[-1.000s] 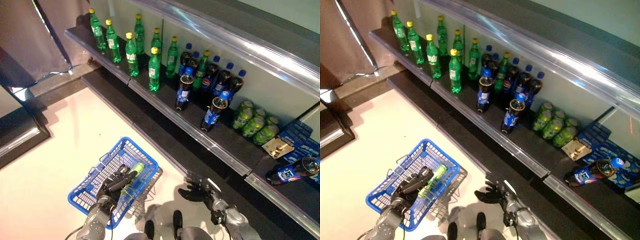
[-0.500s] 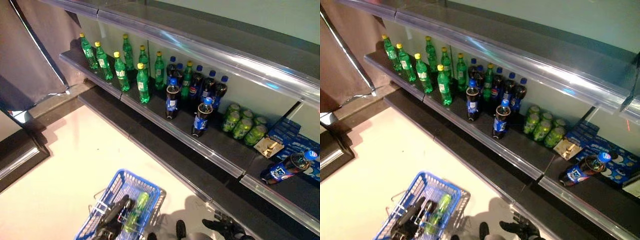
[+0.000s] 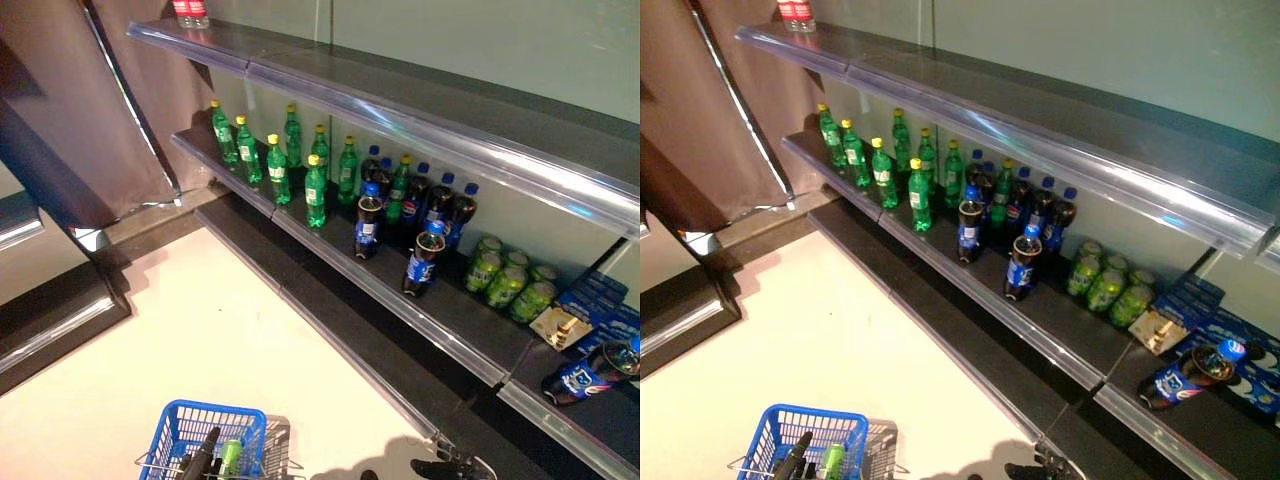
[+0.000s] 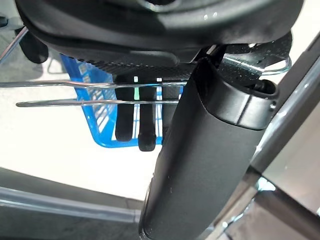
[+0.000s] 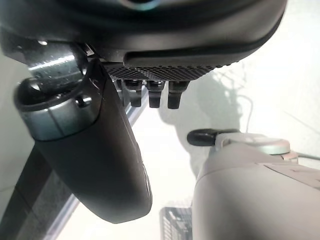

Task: Pick up the drink and place into the basket.

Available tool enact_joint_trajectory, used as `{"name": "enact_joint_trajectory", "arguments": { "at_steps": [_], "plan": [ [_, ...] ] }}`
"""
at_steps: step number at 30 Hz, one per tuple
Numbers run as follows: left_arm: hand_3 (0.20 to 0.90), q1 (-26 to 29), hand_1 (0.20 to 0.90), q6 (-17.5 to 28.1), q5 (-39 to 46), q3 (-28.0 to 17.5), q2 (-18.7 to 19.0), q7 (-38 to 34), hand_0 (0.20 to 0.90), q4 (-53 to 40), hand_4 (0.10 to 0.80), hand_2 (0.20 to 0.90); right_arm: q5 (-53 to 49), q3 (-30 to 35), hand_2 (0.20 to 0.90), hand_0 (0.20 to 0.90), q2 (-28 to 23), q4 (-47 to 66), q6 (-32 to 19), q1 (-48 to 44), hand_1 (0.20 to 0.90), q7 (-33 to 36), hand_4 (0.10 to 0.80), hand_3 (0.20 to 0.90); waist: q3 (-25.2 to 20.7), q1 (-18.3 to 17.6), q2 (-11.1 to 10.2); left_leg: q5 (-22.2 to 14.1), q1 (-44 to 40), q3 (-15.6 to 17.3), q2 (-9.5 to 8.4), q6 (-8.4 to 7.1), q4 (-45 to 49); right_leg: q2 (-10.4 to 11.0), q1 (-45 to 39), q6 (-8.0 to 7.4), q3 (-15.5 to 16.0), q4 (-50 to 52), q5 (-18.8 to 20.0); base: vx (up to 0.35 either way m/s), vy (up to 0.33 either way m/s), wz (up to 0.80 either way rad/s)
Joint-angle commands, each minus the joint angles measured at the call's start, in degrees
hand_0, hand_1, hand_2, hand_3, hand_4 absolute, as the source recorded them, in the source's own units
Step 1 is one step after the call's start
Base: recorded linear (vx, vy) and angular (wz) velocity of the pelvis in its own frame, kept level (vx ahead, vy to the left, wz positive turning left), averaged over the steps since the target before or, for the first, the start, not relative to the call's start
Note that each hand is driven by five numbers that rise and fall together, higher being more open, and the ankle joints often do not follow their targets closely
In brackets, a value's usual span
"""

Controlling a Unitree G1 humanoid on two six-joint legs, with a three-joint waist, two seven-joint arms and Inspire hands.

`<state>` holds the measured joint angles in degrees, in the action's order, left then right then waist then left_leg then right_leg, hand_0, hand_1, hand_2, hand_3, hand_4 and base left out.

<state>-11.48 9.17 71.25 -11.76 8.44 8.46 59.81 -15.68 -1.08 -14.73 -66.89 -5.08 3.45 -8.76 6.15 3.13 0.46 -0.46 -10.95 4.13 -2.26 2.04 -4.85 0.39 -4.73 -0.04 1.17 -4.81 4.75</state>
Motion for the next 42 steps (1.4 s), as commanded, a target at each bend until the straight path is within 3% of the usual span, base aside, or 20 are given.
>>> {"name": "enact_joint_trajectory", "arguments": {
  "at_steps": [1,5,9,11,14,17,19,21,23,26,28,30,32,33,34,36,38,39,41,42],
  "plan": [
    [0.2,5.38,0.3,8.56,1.4,-0.66,4.21,9.35,0.3,-5.45,0.1,0.3,0.43,0.72,0.9,0.9,-2.89,-1.62,-3.02,-2.59,0.9,1.02,0.8,0.9,-3.17,0.16,0.74,-9.67,4.13,-0.9,-4.45,0.97,9.13,3.48,-0.76,-2.83,3.45,6.75,-8.7,0.059,0.255,0.06],
    [0.2,5.69,0.3,8.62,2.07,-0.94,4.6,9.47,0.3,-5.18,0.1,0.3,-0.84,0.68,0.9,0.9,-3.07,-1.23,-3.02,-3.62,0.9,1.45,0.8,0.9,-1.47,-0.17,1.41,-11.17,5.28,-4.17,-6.08,3.61,12.42,6.11,6.67,-3.26,1.82,22.04,-8.86,0.031,0.261,0.05],
    [0.2,5.82,0.3,8.45,3.09,-0.02,5.42,9.92,0.3,-4.73,0.1,0.3,-0.66,-0.25,0.9,0.9,-3.85,-0.34,-3.74,-4.47,0.9,1.98,0.8,0.9,1.14,-0.42,2.1,-12.47,6.25,-4.92,-8.09,4.96,15.81,7.84,16.16,-1.89,0.26,40.17,-3.42,0.041,0.29,0.19],
    [0.2,5.92,0.3,8.34,3.82,1.0,5.53,9.53,0.3,-4.98,0.1,0.3,-1.09,-0.83,0.9,0.9,-4.16,-0.82,-4.13,-4.79,0.9,1.97,0.8,0.9,1.68,-0.87,1.51,-12.37,6.18,-6.06,-8.65,4.87,16.23,4.75,17.43,-1.96,-0.79,38.1,-3.77,0.164,0.129,0.3],
    [0.2,6.48,0.3,7.69,2.73,1.78,5.62,8.17,0.3,-5.55,0.1,0.3,-2.56,-1.34,0.9,0.9,-4.42,-1.17,-4.1,-5.01,0.9,1.64,0.8,0.9,2.0,-1.64,-0.04,-13.43,4.9,-8.69,-9.93,4.13,16.3,1.8,15.89,-2.89,-0.3,25.7,-4.78,0.348,0.009,0.53],
    [0.2,6.24,0.3,7.12,0.57,2.02,5.63,6.49,0.3,-5.65,0.1,0.3,-3.29,-1.82,0.9,0.9,-5.05,-1.74,-2.97,-4.88,0.9,0.95,0.8,0.9,1.63,-2.19,-1.49,-15.84,2.4,-11.75,-11.21,2.98,17.14,-0.95,17.3,-4.06,0.35,14.94,-0.75,0.523,-0.044,0.75],
    [0.2,5.52,0.3,7.06,-0.65,2.25,5.53,6.8,0.3,-4.34,0.1,0.3,-3.37,-1.98,0.9,0.9,-4.94,-2.14,-2.16,-4.38,0.9,1.45,0.8,0.9,0.8,-2.9,-2.05,-17.33,-0.75,-14.41,-12.05,2.26,17.74,-3.21,20.13,-4.97,1.29,9.23,4.22,0.606,-0.051,0.6],
    [0.2,4.78,0.3,7.22,-1.46,2.13,5.62,5.92,0.3,-4.17,0.1,0.3,-2.9,-2.33,0.9,0.9,-4.28,-2.34,-1.62,-4.1,0.9,2.02,0.8,0.9,0.64,-2.91,-2.15,-18.44,-2.41,-16.06,-12.16,2.46,18.25,-3.63,22.35,-5.31,3.29,10.68,5.26,0.551,-0.09,0.58],
    [0.2,4.12,0.3,7.8,-0.8,1.72,5.52,4.03,0.3,-4.61,0.1,0.3,-2.5,-3.17,0.9,0.9,-3.68,-2.59,-1.89,-3.78,0.9,2.24,0.8,0.9,0.32,-2.72,-2.47,-20.07,-2.98,-17.4,-12.3,2.91,20.16,-3.4,21.73,-4.68,3.07,11.77,4.55,0.582,-0.15,0.4],
    [0.2,2.63,0.3,8.09,-0.83,-0.5,4.09,4.21,0.3,-3.63,0.1,0.3,-1.01,-2.99,0.9,0.9,-3.47,-3.17,-1.31,-3.49,0.9,2.14,0.8,0.9,-1.54,-2.63,-1.47,-17.19,-3.9,-18.71,-10.92,0.9,23.69,-3.91,18.78,-2.38,2.3,15.06,-0.01,0.527,-0.147,0.28],
    [0.2,1.33,0.3,7.83,-0.33,-1.78,3.63,4.61,0.3,-3.37,0.1,0.3,-1.09,-3.1,0.9,0.9,-3.47,-3.23,-1.14,-3.27,0.9,1.25,0.8,0.9,-2.78,-2.35,-1.28,-11.93,-2.52,-18.26,-10.2,-1.26,29.82,-3.45,16.23,-1.0,1.88,15.21,-2.27,0.466,-0.148,0.4],
    [0.2,0.38,0.3,8.09,0.5,-3.74,2.54,6.5,0.3,-2.21,0.1,0.3,-1.47,-3.16,0.9,0.9,-3.51,-2.89,-0.95,-2.95,0.9,0.26,0.8,0.9,-3.32,-1.54,-0.84,-4.3,3.36,-13.75,-8.75,-3.61,44.62,-2.44,11.77,0.64,2.84,15.27,-5.22,0.52,-0.161,0.3],
    [0.2,0.22,0.3,7.93,0.55,-4.42,2.17,7.53,0.3,-1.68,0.1,0.3,-1.34,-3.13,0.9,0.9,-3.51,-2.9,-1.21,-3.1,0.9,0.19,0.8,0.9,-3.14,-0.94,-1.77,-2.08,9.31,-10.62,-9.27,-3.91,54.09,-0.95,9.67,1.52,3.33,14.85,-6.33,0.352,-0.134,0.09],
    [0.2,0.44,0.3,7.46,0.25,-4.72,2.4,8.22,0.3,-1.59,0.1,0.3,-1.14,-3.49,0.9,0.9,-3.5,-3.0,-1.58,-3.7,0.9,0.2,0.8,0.9,-2.77,-0.38,-2.13,-2.36,14.91,-7.28,-7.83,-2.91,56.48,-0.51,7.82,2.29,3.95,14.74,-7.92,0.314,-0.121,0.06],
    [0.2,0.67,0.3,7.27,0.15,-4.66,2.61,8.42,0.3,-1.75,0.1,0.3,-1.61,-3.74,0.9,0.9,-3.41,-2.94,-1.63,-4.09,0.9,0.26,0.8,0.9,-2.37,0.07,-2.11,-3.73,17.11,-6.01,-6.84,-2.12,56.44,-0.7,7.0,2.38,3.62,14.54,-8.46,0.35,-0.118,0.04],
    [0.2,1.39,0.3,6.92,-0.14,-4.36,3.1,8.0,0.3,-2.9,0.1,0.3,-3.09,-3.91,0.9,0.9,-3.09,-2.89,-1.52,-5.18,0.9,0.21,0.8,0.9,-1.34,1.0,-2.13,-6.2,19.46,-3.52,-4.39,-0.57,49.4,-1.13,5.1,2.18,2.68,14.07,-9.79,0.278,-0.014,-0.02],
    [0.2,2.27,0.3,6.16,-0.15,-4.58,3.55,7.89,0.3,-3.92,0.1,0.3,-3.15,-4.09,0.9,0.9,-2.7,-2.8,-1.46,-6.7,0.9,0.38,0.8,0.9,-0.73,1.55,-1.98,-7.7,18.57,-2.92,-2.98,0.16,33.36,-1.48,4.37,1.53,1.0,13.79,-11.11,0.361,0.123,-0.09],
    [0.2,2.43,0.3,5.78,-0.05,-4.25,3.72,7.77,0.3,-4.52,0.1,0.3,-3.33,-4.29,0.9,0.9,-2.6,-2.71,-1.56,-6.89,0.9,0.76,0.8,0.9,-0.52,1.84,-1.26,-6.42,17.35,-3.51,-2.34,-0.73,24.46,-2.15,3.91,1.28,0.49,13.94,-11.98,0.31,0.148,0.0],
    [0.2,2.63,0.3,5.23,-0.64,-4.1,3.64,7.74,0.3,-5.2,0.1,0.3,-3.32,-4.54,0.9,0.9,-2.37,-2.44,-1.43,-6.9,0.9,1.78,0.8,0.9,-0.2,2.48,-0.44,-3.36,16.92,-4.8,-1.58,-2.35,15.47,-2.83,2.7,0.9,-0.29,13.44,-12.63,0.367,0.167,0.08],
    [0.2,2.36,0.3,5.02,-1.33,-4.13,3.14,8.59,0.3,-5.46,0.1,0.3,-3.13,-5.14,0.9,0.9,-2.09,-2.22,-1.17,-6.89,0.9,2.97,0.8,0.9,0.08,3.64,0.54,2.46,18.39,-6.31,0.11,-4.43,8.34,-3.49,1.01,0.6,-1.21,12.71,-13.16,0.404,0.175,0.06]
  ]
}}
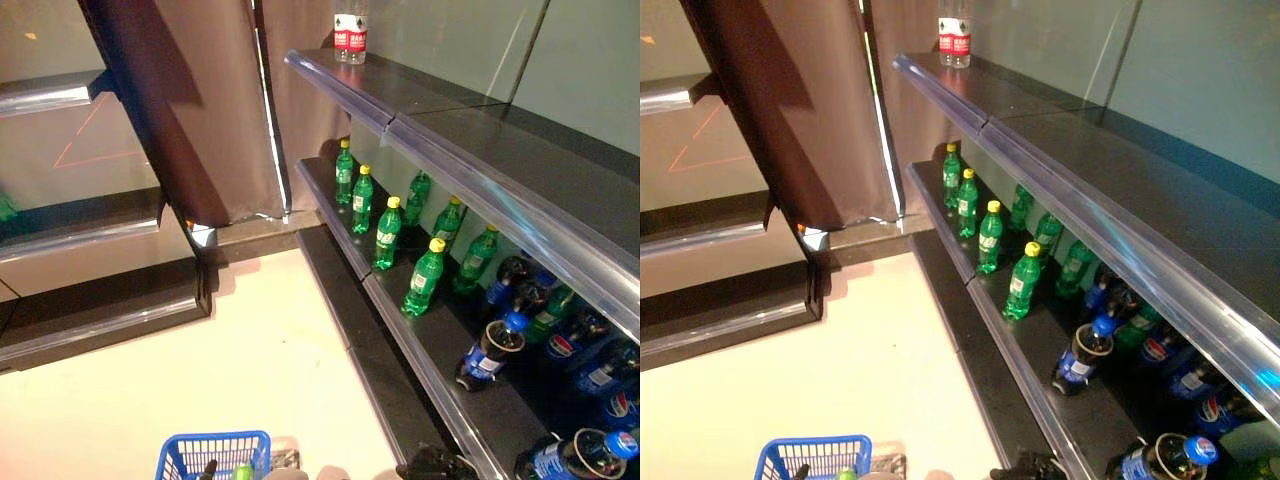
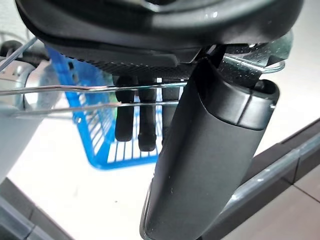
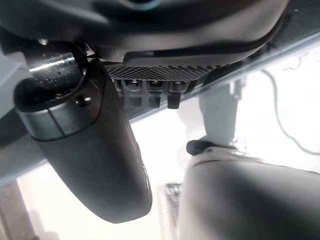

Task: Pick up the drink and place into the basket.

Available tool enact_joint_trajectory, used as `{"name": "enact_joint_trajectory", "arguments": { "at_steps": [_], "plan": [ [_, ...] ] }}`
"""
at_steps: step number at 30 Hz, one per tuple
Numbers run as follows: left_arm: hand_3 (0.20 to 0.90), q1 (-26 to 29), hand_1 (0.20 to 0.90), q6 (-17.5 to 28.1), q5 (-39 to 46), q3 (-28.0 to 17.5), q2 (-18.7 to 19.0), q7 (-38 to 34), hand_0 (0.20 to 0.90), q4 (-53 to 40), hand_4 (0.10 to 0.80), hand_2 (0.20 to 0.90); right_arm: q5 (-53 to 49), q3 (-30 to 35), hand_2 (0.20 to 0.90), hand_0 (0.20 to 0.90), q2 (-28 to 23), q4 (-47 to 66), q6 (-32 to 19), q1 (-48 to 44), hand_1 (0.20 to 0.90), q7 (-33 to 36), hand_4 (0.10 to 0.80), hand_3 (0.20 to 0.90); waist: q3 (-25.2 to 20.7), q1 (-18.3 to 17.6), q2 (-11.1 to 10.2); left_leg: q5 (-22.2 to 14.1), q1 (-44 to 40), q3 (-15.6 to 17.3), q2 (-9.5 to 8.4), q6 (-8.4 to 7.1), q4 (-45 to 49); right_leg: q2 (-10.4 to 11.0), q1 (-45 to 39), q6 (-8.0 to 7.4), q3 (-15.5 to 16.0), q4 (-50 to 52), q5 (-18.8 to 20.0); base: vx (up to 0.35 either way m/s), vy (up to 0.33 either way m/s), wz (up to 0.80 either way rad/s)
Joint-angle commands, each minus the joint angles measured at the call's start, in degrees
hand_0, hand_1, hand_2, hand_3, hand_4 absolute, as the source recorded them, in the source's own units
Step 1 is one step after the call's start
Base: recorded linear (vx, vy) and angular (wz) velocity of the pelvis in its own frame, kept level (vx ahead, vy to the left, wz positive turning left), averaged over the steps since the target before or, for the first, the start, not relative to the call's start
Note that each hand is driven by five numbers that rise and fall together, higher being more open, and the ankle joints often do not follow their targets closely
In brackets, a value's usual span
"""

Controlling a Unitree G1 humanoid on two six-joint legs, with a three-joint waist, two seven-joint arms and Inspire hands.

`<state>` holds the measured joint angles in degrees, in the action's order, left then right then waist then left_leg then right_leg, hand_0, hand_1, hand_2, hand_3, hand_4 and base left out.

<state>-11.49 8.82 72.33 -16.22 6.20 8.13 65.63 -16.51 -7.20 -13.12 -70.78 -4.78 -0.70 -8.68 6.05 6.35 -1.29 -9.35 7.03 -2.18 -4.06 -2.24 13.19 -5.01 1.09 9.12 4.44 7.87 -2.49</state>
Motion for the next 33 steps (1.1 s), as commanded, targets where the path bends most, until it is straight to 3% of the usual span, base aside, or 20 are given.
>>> {"name": "enact_joint_trajectory", "arguments": {
  "at_steps": [1,3,4,7,11,13,14,16,17,20,21,22,23,24,25,26,28,29,31,33],
  "plan": [
    [0.2,2.28,0.3,5.26,-2.66,0.26,5.33,9.09,0.3,-11.29,0.1,0.3,-2.27,0.94,0.9,0.9,-3.64,1.61,-1.52,-2.77,0.9,3.04,0.8,0.9,0.28,0.65,2.39,12.35,0.72,-0.18,2.14,-0.42,-10.58,1.88,-5.2,-8.57,-4.75,-0.04,-6.07,0.438,0.204,-0.06],
    [0.2,1.85,0.3,4.53,-4.59,-0.44,4.79,10.43,0.3,-10.9,0.1,0.3,-1.94,0.51,0.9,0.9,-3.24,1.64,-1.76,-2.77,0.9,4.71,0.8,0.9,0.95,2.23,2.86,16.5,5.09,-2.73,2.97,-1.25,-11.53,2.66,-8.09,-8.8,-7.47,-0.48,-7.01,0.438,0.289,-0.4],
    [0.2,1.97,0.3,4.37,-5.19,-0.62,4.7,10.8,0.3,-10.41,0.1,0.3,-1.97,0.31,0.9,0.9,-3.19,1.85,-1.6,-2.67,0.9,5.32,0.8,0.9,1.11,2.32,2.93,16.43,6.18,-3.27,2.87,-1.01,-10.5,3.2,-8.77,-8.94,-8.44,-0.25,-7.44,0.471,0.415,-0.54],
    [0.2,3.5,0.3,3.98,-5.35,-0.56,5.21,10.24,0.3,-9.17,0.1,0.3,-0.57,0.59,0.9,0.9,-3.52,1.75,-1.43,-2.3,0.9,6.11,0.8,0.9,1.01,1.41,2.86,14.11,6.36,-3.37,2.54,0.07,-7.5,5.21,-9.72,-9.9,-9.71,0.57,-8.43,0.342,0.387,-0.3],
    [0.2,6.8,0.3,3.26,-4.34,0.41,6.81,6.89,0.3,-8.56,0.1,0.3,0.11,2.51,0.9,0.9,-3.94,0.99,-2.27,0.13,0.9,5.82,0.8,0.9,0.26,-0.61,1.77,8.21,3.58,-3.8,0.37,2.18,-2.94,10.33,-10.35,-13.07,-9.87,4.33,-7.73,0.373,0.446,-0.27],
    [0.2,8.8,0.3,2.63,-4.91,1.16,8.16,6.16,0.3,-7.87,0.1,0.3,-0.97,3.56,0.9,0.9,-3.7,0.76,-2.9,1.86,0.9,5.78,0.8,0.9,-0.57,-1.66,0.78,5.04,2.52,-2.84,-2.3,4.94,-0.47,13.56,-8.91,-14.58,-10.64,12.38,-2.0,0.408,0.537,-0.26],
    [0.2,9.07,0.3,2.7,-4.9,1.41,8.39,6.14,0.3,-7.67,0.1,0.3,-1.25,3.69,0.9,0.9,-3.61,0.67,-3.14,2.18,0.9,5.86,0.8,0.9,-0.73,-1.87,0.65,4.59,2.12,-2.68,-2.81,5.48,-0.33,14.08,-8.18,-14.68,-10.77,14.46,-0.27,0.278,0.419,-0.11],
    [0.2,9.78,0.3,3.27,-4.13,2.3,8.75,6.31,0.3,-6.99,0.1,0.3,-1.9,4.37,0.9,0.9,-3.58,0.35,-3.88,3.09,0.9,5.26,0.8,0.9,-1.01,-2.79,1.33,3.22,-0.46,-1.64,-4.14,7.21,-0.64,16.46,-2.29,-14.16,-10.66,27.06,8.72,0.268,0.476,-0.06],
    [0.2,9.95,0.3,3.8,-3.88,2.67,8.79,6.31,0.3,-6.79,0.1,0.3,-1.92,4.48,0.9,0.9,-3.8,0.25,-4.25,3.33,0.9,4.7,0.8,0.9,-0.91,-3.08,1.89,2.91,-1.58,-1.07,-4.16,7.55,-1.04,16.71,0.6,-13.41,-10.59,31.26,9.23,0.271,0.527,-0.24],
    [0.2,10.28,0.3,4.66,-2.51,4.29,8.79,6.17,0.3,-8.17,0.1,0.3,-1.38,4.39,0.9,0.9,-4.26,0.92,-4.51,4.0,0.9,2.81,0.8,0.9,-0.1,-4.45,2.77,3.1,-5.47,1.34,-4.21,7.12,-3.31,14.31,7.52,-11.6,-6.0,30.44,6.4,0.317,0.436,-0.27],
    [0.2,10.45,0.3,4.73,-2.31,4.68,8.75,5.9,0.3,-9.11,0.1,0.3,-1.52,4.25,0.9,0.9,-4.27,1.23,-4.19,3.95,0.9,2.75,0.8,0.9,0.19,-5.2,2.24,3.09,-6.82,2.16,-4.55,6.51,-4.42,11.33,8.97,-11.84,-2.86,22.56,3.71,0.29,0.198,-0.26],
    [0.2,10.47,0.3,4.78,-2.29,4.77,8.73,5.8,0.3,-9.4,0.1,0.3,-1.5,4.19,0.9,0.9,-4.25,1.34,-4.11,3.96,0.9,2.76,0.8,0.9,0.36,-5.56,2.1,2.86,-7.47,2.21,-4.67,6.34,-4.82,10.36,9.25,-12.04,-2.09,20.41,3.31,0.343,0.166,-0.21],
    [0.2,10.74,0.3,4.92,-2.44,5.03,8.55,5.42,0.3,-10.07,0.1,0.3,-1.43,3.95,0.9,0.9,-4.1,1.4,-3.96,3.94,0.9,2.9,0.8,0.9,0.6,-6.48,1.46,2.07,-8.83,2.17,-5.31,6.05,-5.45,7.4,10.5,-12.57,-1.32,14.46,2.52,0.395,0.128,-0.03],
    [0.2,10.92,0.3,5.06,-2.26,5.81,8.62,5.42,0.3,-10.01,0.1,0.3,-1.54,3.65,0.9,0.9,-4.28,1.03,-3.84,3.92,0.9,2.74,0.8,0.9,0.85,-7.44,0.75,0.85,-10.85,1.03,-6.23,5.56,-5.9,4.03,10.84,-12.64,-0.89,7.73,2.87,0.411,0.122,0.06],
    [0.2,10.95,0.3,5.13,-2.31,6.11,8.64,5.44,0.3,-9.91,0.1,0.3,-1.59,3.5,0.9,0.9,-4.34,0.92,-3.79,3.93,0.9,2.7,0.8,0.9,0.84,-7.7,0.52,0.54,-11.47,0.63,-6.56,5.3,-6.05,3.13,10.93,-12.74,-0.69,5.74,3.41,0.447,0.103,0.23],
    [0.2,10.9,0.3,5.52,-2.97,6.65,8.69,5.54,0.3,-9.51,0.1,0.3,-1.85,3.11,0.9,0.9,-4.52,0.76,-3.42,3.9,0.9,2.7,0.8,0.9,0.63,-7.91,-0.3,-0.16,-13.12,0.36,-7.73,4.5,-6.54,1.65,11.63,-13.44,2.08,1.39,6.02,0.359,0.079,0.35],
    [0.2,10.49,0.3,5.77,-3.3,6.87,8.48,5.34,0.3,-9.36,0.1,0.3,-1.74,2.48,0.9,0.9,-4.49,0.65,-2.51,3.86,0.9,3.26,0.8,0.9,0.2,-7.89,-0.84,-1.54,-16.1,-0.8,-9.12,4.01,-7.27,0.77,12.21,-14.05,6.99,-0.94,10.1,0.374,0.082,0.31],
    [0.2,10.35,0.3,5.79,-3.5,6.9,8.42,5.34,0.3,-9.33,0.1,0.3,-1.54,2.38,0.9,0.9,-4.47,0.64,-2.23,3.83,0.9,3.48,0.8,0.9,0.01,-7.82,-0.98,-1.85,-16.62,-1.02,-9.4,3.99,-7.31,0.77,12.39,-14.1,7.81,-1.17,10.79,0.36,0.078,0.11],
    [0.2,10.26,0.3,5.75,-5.32,6.63,7.45,3.91,0.3,-9.86,0.1,0.3,-0.97,2.36,0.9,0.9,-4.17,0.34,-1.53,3.66,0.9,4.86,0.8,0.9,-1.39,-7.61,-0.57,-2.96,-17.64,-2.36,-9.88,4.81,-6.52,1.23,11.1,-11.95,7.53,-0.5,8.32,0.332,0.063,-0.02],
    [0.2,10.17,0.3,5.99,-6.49,6.82,6.68,3.62,0.3,-9.2,0.1,0.3,-1.83,2.48,0.9,0.9,-3.77,-0.19,-1.33,3.39,0.9,6.14,0.8,0.9,-2.43,-7.77,0.23,-2.5,-17.95,-2.19,-9.45,4.42,-4.31,1.5,9.6,-10.56,7.71,0.48,5.5,0.282,0.053,-0.05]
  ]
}}
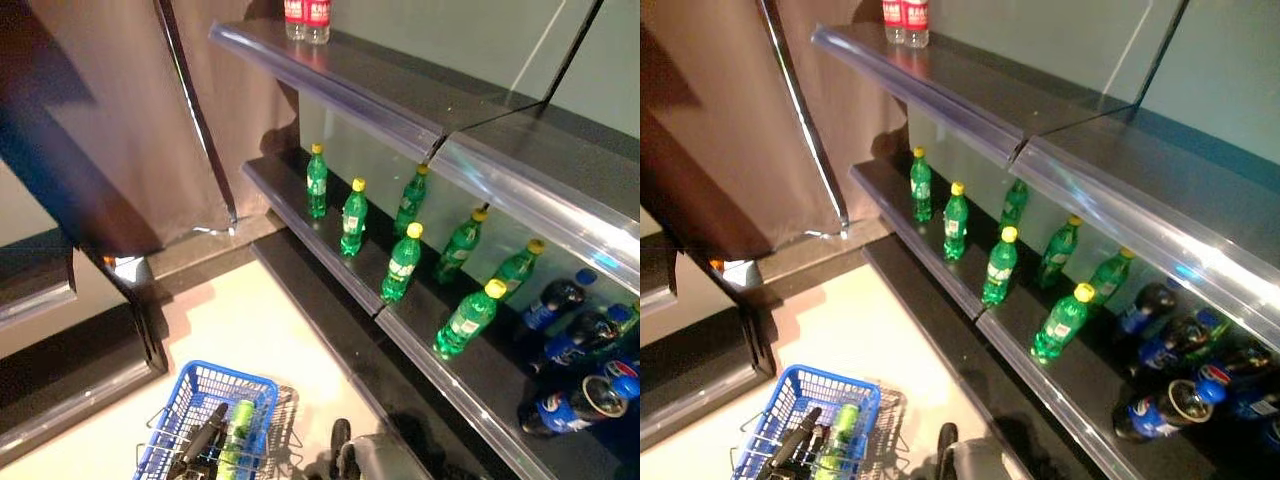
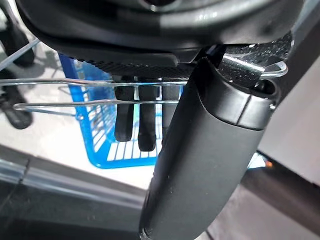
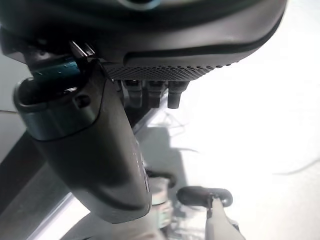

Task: Pick up the drink and place into the basket.

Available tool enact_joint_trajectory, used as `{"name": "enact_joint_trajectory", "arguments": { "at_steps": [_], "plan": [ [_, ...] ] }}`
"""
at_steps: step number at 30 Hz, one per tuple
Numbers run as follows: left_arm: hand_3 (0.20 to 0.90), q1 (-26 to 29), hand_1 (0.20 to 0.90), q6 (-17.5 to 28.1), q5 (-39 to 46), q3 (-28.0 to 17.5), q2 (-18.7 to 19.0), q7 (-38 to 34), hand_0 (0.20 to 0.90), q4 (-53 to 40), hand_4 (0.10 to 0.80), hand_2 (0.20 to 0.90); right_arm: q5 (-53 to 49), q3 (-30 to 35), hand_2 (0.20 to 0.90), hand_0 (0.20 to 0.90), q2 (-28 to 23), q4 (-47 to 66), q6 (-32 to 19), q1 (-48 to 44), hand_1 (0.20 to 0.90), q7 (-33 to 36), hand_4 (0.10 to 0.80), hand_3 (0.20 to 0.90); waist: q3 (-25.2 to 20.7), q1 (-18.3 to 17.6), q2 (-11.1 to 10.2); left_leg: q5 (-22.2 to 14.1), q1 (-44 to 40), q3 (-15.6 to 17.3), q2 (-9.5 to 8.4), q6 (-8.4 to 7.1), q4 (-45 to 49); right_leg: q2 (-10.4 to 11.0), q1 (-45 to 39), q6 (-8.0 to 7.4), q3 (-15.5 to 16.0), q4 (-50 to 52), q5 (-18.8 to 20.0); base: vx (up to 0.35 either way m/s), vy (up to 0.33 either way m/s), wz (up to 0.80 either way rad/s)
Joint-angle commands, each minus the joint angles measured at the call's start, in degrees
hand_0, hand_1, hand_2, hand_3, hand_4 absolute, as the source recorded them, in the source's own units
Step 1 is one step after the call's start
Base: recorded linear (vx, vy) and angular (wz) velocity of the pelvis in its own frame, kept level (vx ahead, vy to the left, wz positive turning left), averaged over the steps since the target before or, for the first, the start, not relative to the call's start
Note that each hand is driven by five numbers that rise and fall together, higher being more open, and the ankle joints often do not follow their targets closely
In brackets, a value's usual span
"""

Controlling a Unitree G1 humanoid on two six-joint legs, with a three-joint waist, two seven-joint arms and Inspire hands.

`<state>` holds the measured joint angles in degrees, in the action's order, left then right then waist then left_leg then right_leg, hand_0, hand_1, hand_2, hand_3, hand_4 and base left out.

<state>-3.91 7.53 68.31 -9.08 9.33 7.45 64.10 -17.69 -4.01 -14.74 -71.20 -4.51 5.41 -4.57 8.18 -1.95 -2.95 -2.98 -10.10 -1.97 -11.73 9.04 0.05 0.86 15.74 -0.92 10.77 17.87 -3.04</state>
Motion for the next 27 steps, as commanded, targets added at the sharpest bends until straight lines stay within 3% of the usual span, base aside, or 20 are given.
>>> {"name": "enact_joint_trajectory", "arguments": {
  "at_steps": [1,2,3,4,7,9,11,12,13,15,17,19,20,23,25,27],
  "plan": [
    [0.2,2.43,0.3,7.1,-2.77,-0.79,3.28,4.35,0.3,-7.09,0.1,0.3,-0.65,-0.25,0.9,0.9,-1.9,0.01,-1.5,-2.78,0.9,2.78,0.8,0.9,-5.15,0.3,2.49,-7.52,-0.96,-1.91,-1.18,-7.61,11.55,-4.25,-5.99,0.26,1.33,-9.22,4.57,0.275,0.055,-0.06],
    [0.2,2.18,0.3,6.87,-2.67,-1.14,3.06,4.62,0.3,-6.65,0.1,0.3,-0.77,-0.04,0.9,0.9,-1.87,-0.09,-1.51,-2.74,0.9,3.18,0.8,0.9,-5.3,0.06,3.16,-5.2,-0.8,-1.08,-0.39,-9.15,16.38,-4.15,-7.14,0.76,0.9,-8.81,3.31,0.279,0.07,0.08],
    [0.2,1.97,0.3,7.13,-2.93,-1.14,2.43,5.15,0.3,-6.17,0.1,0.3,-1.86,0.09,0.9,0.9,-1.9,0.03,-1.48,-2.81,0.9,3.55,0.8,0.9,-5.47,-0.32,3.41,0.06,2.18,0.62,0.03,-12.03,25.08,-3.13,-8.96,1.28,-0.16,-9.24,2.86,0.236,0.072,0.19],
    [0.2,1.64,0.3,7.33,-2.43,-0.94,2.04,5.91,0.3,-5.86,0.1,0.3,-1.99,0.27,0.9,0.9,-2.06,0.08,-1.53,-2.93,0.9,3.86,0.8,0.9,-5.38,-0.4,3.43,2.11,4.48,1.66,0.35,-13.26,30.4,-2.44,-9.9,1.59,-0.87,-9.24,2.64,0.242,0.094,0.17],
    [0.2,0.4,0.3,8.03,-1.94,-1.11,0.76,8.42,0.3,-4.98,0.1,0.3,-2.02,-0.27,0.9,0.9,-2.58,0.42,-2.48,-3.22,0.9,4.62,0.8,0.9,-4.66,-0.51,3.51,4.37,12.96,2.8,0.14,-14.72,48.02,-0.63,-11.28,2.53,-3.69,-7.67,1.31,0.184,0.1,-0.04],
    [0.2,0.66,0.3,8.17,-1.13,-0.68,1.03,8.74,0.3,-4.99,0.1,0.3,-1.46,-0.64,0.9,0.9,-2.7,0.2,-3.05,-3.97,0.9,4.58,0.8,0.9,-4.14,-0.43,3.26,1.95,16.85,4.72,4.11,-12.12,47.38,-0.86,-11.98,3.04,-6.96,-7.3,0.13,0.107,0.087,-0.47],
    [0.2,1.3,0.3,7.8,0.21,-0.28,1.49,9.35,0.3,-5.53,0.1,0.3,-2.12,-0.68,0.9,0.9,-2.78,-0.27,-3.9,-4.83,0.9,4.34,0.8,0.9,-3.18,0.15,2.89,-1.43,18.3,4.64,7.38,-8.89,40.05,-1.31,-13.11,2.87,-11.56,-7.73,-0.71,0.127,0.229,-0.92],
    [0.2,1.37,0.3,7.93,0.6,-0.35,1.53,9.31,0.3,-5.7,0.1,0.3,-1.82,-0.64,0.9,0.9,-2.77,-0.46,-4.36,-5.23,0.9,4.32,0.8,0.9,-3.02,0.54,2.94,-2.66,17.38,2.18,7.58,-7.82,32.11,-1.64,-13.3,2.46,-13.73,-8.01,-1.1,0.203,0.39,-0.87],
    [0.2,1.2,0.3,8.19,1.34,-0.75,1.43,9.77,0.3,-5.42,0.1,0.3,-1.41,-0.54,0.9,0.9,-2.85,-0.82,-5.08,-5.66,0.9,4.25,0.8,0.9,-3.0,1.06,3.34,-2.68,15.22,-2.07,7.84,-7.69,21.98,-2.3,-13.56,1.99,-16.22,-8.51,-1.54,0.201,0.403,-0.69],
    [0.2,0.64,0.3,8.04,1.02,-1.32,1.19,10.98,0.3,-4.94,0.1,0.3,-0.94,-0.13,0.9,0.9,-3.1,-1.26,-5.88,-5.93,0.9,4.3,0.8,0.9,-3.5,1.68,3.78,-1.98,12.43,-7.71,8.83,-8.63,11.48,-2.82,-13.61,1.21,-19.15,-9.06,-1.7,0.186,0.397,-1.02],
    [0.2,-0.2,0.3,8.07,0.25,-2.56,0.41,12.27,0.3,-4.91,0.1,0.3,-0.33,0.29,0.9,0.9,-3.35,-1.35,-7.41,-5.83,0.9,4.71,0.8,0.9,-3.29,2.64,4.1,-1.19,10.66,-13.67,8.98,-10.14,6.36,-2.73,-14.04,-0.14,-23.13,-9.59,-1.72,0.142,0.426,-1.12],
    [0.2,0.0,0.3,7.91,-0.09,-3.11,-0.09,13.4,0.3,-4.52,0.1,0.3,-0.62,0.66,0.9,0.9,-3.6,-1.3,-8.49,-5.91,0.9,5.21,0.8,0.9,-2.79,2.84,4.65,-1.36,10.72,-16.31,8.83,-10.93,6.23,-2.06,-13.99,-1.55,-26.78,-9.47,-1.82,0.038,0.498,-0.93],
    [0.2,0.42,0.3,8.15,0.03,-3.23,-0.21,13.66,0.3,-3.99,0.1,0.3,-0.9,0.91,0.9,0.9,-3.76,-1.18,-8.72,-6.15,0.9,5.41,0.8,0.9,-2.53,2.63,4.61,-2.67,10.84,-16.91,7.9,-10.85,7.89,-1.39,-13.63,-2.42,-28.13,-9.33,-1.65,-0.023,0.565,-1.08],
    [0.2,2.75,0.3,8.14,1.6,-2.36,0.85,13.86,0.3,-1.88,0.1,0.3,-1.11,2.12,0.9,0.9,-4.2,-1.51,-10.09,-6.14,0.9,5.06,0.8,0.9,-2.17,0.99,5.1,-5.98,11.16,-14.31,6.63,-9.59,10.45,1.03,-12.35,-4.07,-30.06,-9.35,-0.16,-0.041,0.526,-0.95],
    [0.2,4.4,0.3,7.87,2.53,-1.32,1.87,13.4,0.3,-0.98,0.1,0.3,-2.39,3.07,0.9,0.9,-4.08,-1.75,-10.93,-5.16,0.9,3.43,0.8,0.9,-2.25,0.13,4.92,-7.77,10.97,-13.03,4.81,-8.88,11.49,2.59,-12.19,-5.22,-30.06,-11.5,2.39,-0.068,0.458,-0.82],
    [0.2,5.29,0.3,7.71,3.7,-0.62,2.9,12.26,0.3,-0.96,0.1,0.3,-1.53,4.18,0.9,0.9,-3.67,-1.55,-11.51,-4.47,0.9,2.11,0.8,0.9,-2.32,0.04,4.6,-8.95,9.73,-11.99,3.53,-7.85,11.11,4.02,-10.01,-6.6,-27.24,-12.33,5.12,-0.077,0.365,-0.62]
  ]
}}
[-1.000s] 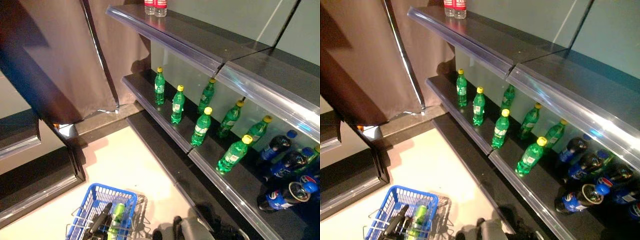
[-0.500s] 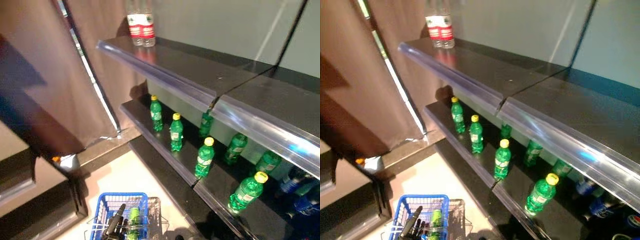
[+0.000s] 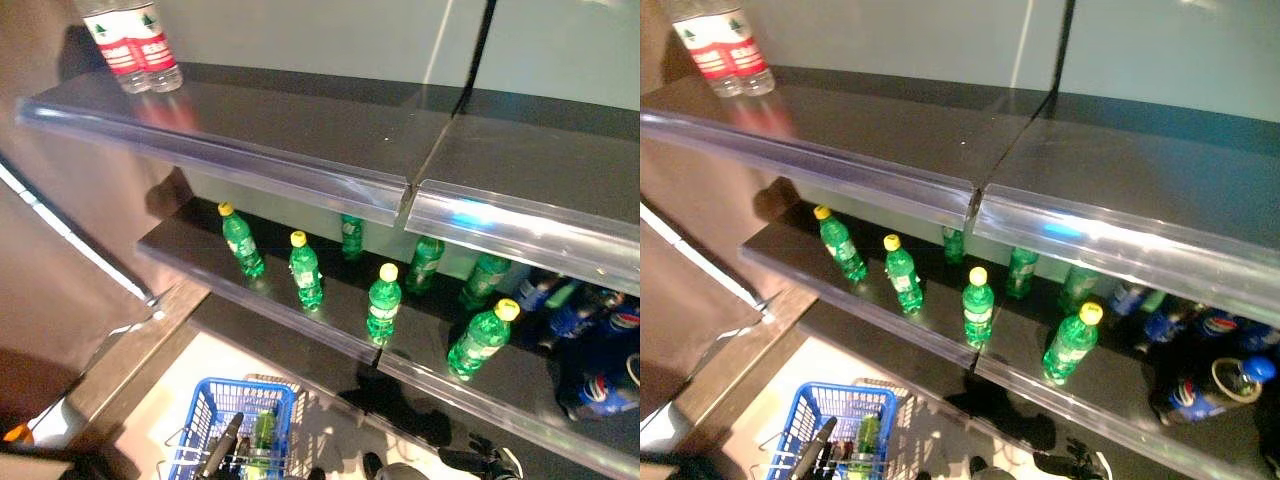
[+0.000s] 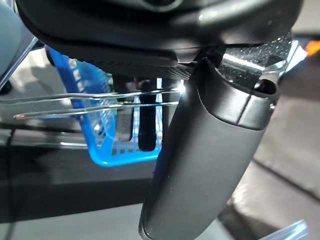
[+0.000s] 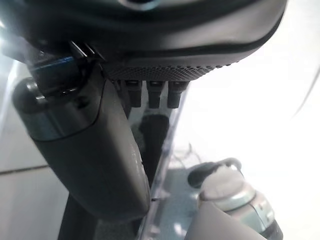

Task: Pick up the drink and place into the basket.

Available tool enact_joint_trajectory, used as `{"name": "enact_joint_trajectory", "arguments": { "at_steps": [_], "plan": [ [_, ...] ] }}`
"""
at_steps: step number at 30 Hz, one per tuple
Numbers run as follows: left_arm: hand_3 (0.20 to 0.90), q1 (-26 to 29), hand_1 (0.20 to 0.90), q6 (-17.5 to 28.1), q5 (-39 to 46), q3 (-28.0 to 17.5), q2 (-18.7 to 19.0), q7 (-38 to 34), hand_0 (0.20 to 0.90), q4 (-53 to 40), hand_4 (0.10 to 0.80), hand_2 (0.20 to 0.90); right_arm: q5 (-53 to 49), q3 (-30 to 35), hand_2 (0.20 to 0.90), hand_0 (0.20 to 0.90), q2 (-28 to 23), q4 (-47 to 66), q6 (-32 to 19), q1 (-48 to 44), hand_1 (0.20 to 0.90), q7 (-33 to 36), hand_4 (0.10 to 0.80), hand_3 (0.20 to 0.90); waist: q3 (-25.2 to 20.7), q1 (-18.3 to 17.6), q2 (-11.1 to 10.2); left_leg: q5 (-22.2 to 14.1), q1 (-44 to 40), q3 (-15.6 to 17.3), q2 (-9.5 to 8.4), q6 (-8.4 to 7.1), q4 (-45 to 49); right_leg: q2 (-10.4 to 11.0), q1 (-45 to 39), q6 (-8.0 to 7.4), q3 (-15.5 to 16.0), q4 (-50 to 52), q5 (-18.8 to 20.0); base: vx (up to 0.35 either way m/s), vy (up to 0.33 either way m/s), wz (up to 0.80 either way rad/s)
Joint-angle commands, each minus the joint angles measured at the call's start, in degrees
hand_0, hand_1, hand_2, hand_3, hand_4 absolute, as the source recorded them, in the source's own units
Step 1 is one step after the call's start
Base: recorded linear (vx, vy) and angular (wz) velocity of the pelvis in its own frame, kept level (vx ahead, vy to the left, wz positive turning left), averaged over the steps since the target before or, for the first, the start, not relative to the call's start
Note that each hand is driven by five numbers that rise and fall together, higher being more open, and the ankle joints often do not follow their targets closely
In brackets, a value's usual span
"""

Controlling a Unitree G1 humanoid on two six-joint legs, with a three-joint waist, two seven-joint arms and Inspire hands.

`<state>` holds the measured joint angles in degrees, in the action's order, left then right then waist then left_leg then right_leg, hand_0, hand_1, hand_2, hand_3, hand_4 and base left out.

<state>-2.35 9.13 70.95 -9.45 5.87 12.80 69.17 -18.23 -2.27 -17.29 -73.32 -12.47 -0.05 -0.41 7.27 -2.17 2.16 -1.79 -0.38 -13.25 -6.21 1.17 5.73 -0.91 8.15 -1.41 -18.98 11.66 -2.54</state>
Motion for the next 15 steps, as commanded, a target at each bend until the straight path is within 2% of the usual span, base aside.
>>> {"name": "enact_joint_trajectory", "arguments": {
  "at_steps": [1,2,6,8,9,15],
  "plan": [
    [0.2,3.7,0.3,5.91,1.5,-0.56,6.94,6.66,0.3,-6.13,0.1,0.3,-0.36,2.6,0.9,0.9,-1.0,0.74,-3.48,0.99,0.9,-2.71,0.8,0.9,-1.43,0.8,-0.53,-10.23,-0.7,0.24,-1.97,0.38,4.62,6.5,-1.32,-6.48,6.06,-6.24,5.45,-0.081,0.288,-0.97],
    [0.2,3.42,0.3,5.73,1.54,-1.14,7.32,6.34,0.3,-6.46,0.1,0.3,0.01,2.65,0.9,0.9,-0.81,1.03,-3.18,0.92,0.9,-3.05,0.8,0.9,-1.35,1.44,-0.2,-10.19,-1.53,1.05,-1.61,0.54,3.52,6.87,-0.98,-6.36,9.08,-5.85,5.51,-0.092,0.232,-1.22],
    [0.2,3.31,0.3,5.7,0.67,-1.78,7.97,4.49,0.3,-7.51,0.1,0.3,0.99,1.92,0.9,0.9,0.39,1.18,-2.38,-0.68,0.9,-2.52,0.8,0.9,-2.03,3.43,0.05,-8.3,-2.31,5.4,-0.69,1.8,0.49,6.88,-0.08,-5.91,15.62,-2.03,4.87,-0.1,0.117,-1.17],
    [0.2,3.49,0.3,5.95,0.68,-1.71,7.84,3.76,0.3,-7.96,0.1,0.3,0.93,1.19,0.9,0.9,0.75,1.27,-1.84,-1.33,0.9,-1.83,0.8,0.9,-2.38,4.12,0.02,-7.64,-2.27,7.17,-0.43,2.02,-0.23,6.22,-1.08,-5.4,17.53,-1.71,3.19,-0.076,0.0,-0.72],
    [0.2,3.87,0.3,6.15,0.65,-1.38,7.57,3.1,0.3,-8.44,0.1,0.3,0.23,0.64,0.9,0.9,0.69,1.43,-1.23,-1.8,0.9,-1.08,0.8,0.9,-2.81,4.84,-0.32,-7.27,-2.05,8.38,-0.45,2.08,-0.58,5.71,-3.18,-4.54,18.82,-3.8,2.09,-0.044,-0.042,-0.54],
    [0.2,4.8,0.3,6.46,0.42,1.05,6.47,1.55,0.3,-8.94,0.1,0.3,-1.76,0.36,0.9,0.9,0.76,1.62,-0.67,-3.13,0.9,0.19,0.8,0.9,-3.55,5.57,-1.49,-6.14,-3.09,10.8,0.34,1.43,-3.03,4.65,-6.65,-3.5,20.55,-9.49,2.94,-0.008,-0.086,-0.06]
  ]
}}
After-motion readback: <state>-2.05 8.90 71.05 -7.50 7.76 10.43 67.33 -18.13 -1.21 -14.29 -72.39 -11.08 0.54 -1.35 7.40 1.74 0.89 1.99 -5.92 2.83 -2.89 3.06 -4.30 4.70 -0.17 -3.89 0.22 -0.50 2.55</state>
